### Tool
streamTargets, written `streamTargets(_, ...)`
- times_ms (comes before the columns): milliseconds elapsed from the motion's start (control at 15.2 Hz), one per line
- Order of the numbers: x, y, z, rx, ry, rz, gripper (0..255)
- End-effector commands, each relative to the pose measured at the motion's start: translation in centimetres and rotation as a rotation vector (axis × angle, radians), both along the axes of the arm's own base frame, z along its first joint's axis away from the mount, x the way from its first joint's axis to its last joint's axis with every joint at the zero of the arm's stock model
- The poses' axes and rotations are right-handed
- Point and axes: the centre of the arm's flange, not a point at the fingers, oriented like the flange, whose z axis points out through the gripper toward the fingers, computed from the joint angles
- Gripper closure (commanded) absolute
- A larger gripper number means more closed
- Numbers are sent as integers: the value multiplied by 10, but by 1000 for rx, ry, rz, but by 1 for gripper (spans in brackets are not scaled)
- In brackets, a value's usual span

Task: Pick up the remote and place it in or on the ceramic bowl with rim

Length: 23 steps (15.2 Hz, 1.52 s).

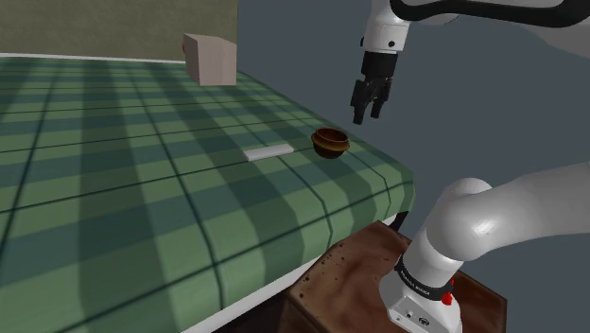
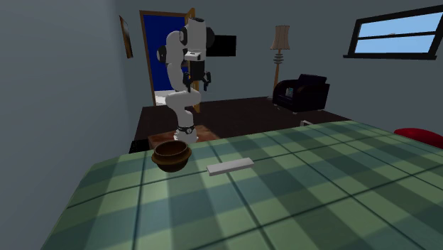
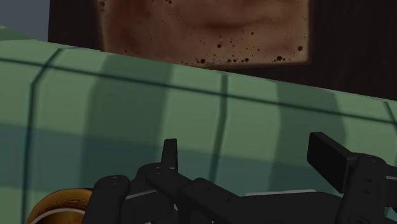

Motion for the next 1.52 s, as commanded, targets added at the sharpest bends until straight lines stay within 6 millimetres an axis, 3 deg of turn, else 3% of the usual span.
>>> streamTargets(0,0,0,0,0,0,0,0)
streamTargets(726,105,-52,-78,28,-23,389,0)
streamTargets(1452,223,-59,-154,56,-46,778,0)
